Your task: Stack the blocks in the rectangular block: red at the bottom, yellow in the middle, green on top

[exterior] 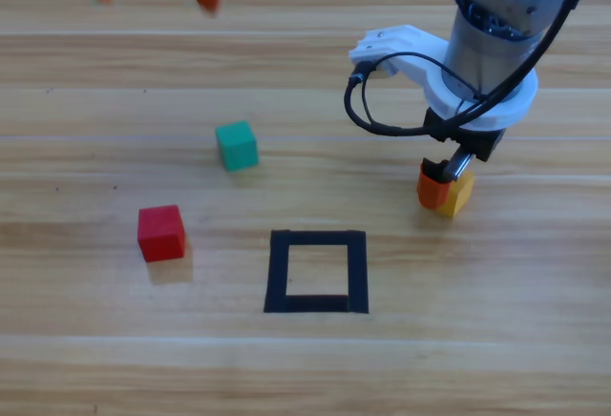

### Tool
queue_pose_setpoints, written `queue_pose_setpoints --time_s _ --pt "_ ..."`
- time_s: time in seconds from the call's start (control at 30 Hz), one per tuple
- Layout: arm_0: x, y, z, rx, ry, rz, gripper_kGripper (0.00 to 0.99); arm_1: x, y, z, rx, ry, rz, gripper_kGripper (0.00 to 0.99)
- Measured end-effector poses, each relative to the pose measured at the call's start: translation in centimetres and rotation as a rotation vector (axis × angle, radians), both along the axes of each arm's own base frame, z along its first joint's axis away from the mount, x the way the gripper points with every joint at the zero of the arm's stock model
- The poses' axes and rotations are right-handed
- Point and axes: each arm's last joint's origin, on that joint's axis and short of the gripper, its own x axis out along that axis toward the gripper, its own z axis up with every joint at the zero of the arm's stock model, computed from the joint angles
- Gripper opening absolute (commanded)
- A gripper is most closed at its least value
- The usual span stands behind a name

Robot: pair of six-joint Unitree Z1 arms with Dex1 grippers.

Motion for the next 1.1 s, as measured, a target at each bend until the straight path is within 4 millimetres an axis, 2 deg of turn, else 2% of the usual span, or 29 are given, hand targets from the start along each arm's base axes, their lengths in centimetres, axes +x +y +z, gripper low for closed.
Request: queue_pose_setpoints --time_s 0.07,0.2,0.33,0.5,0.6,0.67,0.87,1.0,1.1 --pt "0.7 -0.6 -2.6 0.014 0.08 0.033 0.99 0.2 -0.1 -0.4 -0.005 0.005 -0.004 0.951" --pt "1.0 -0.3 -5.4 0.004 0.197 0.095 0.99 0.7 -0.3 -1.1 -0.015 0.017 -0.014 0.94" --pt "1.0 1.0 -7.5 0.026 0.254 0.205 0.99 1.2 -0.7 -1.0 -0.01 0.011 -0.028 0.905" --pt "0.3 3.4 -10.2 0.009 0.212 0.248 0.989 1.9 -0.8 -0.9 -0.003 0.003 -0.037 0.888" --pt "-0.4 4.7 -11.4 -0.019 0.191 0.225 0.956 2.2 -0.5 -1.4 -0.01 0.011 -0.036 0.853" --pt "-0.7 5.5 -12.4 -0.039 0.198 0.184 0.94 2.5 -0.3 -2.7 -0.027 0.03 -0.032 0.839" --pt "-0.2 5.5 -14.4 -0.017 0.25 0.105 0.971 2.8 0.0 -3.9 -0.046 0.062 -0.029 0.81" --pt "0.7 5.0 -16.5 0.008 0.3 0.124 0.99 2.8 0.1 -3.6 -0.038 0.076 -0.025 0.577" --pt "1.4 4.5 -17.1 -0.005 0.307 0.171 0.99 3.0 0.3 -3.5 -0.03 0.076 -0.018 0.316"
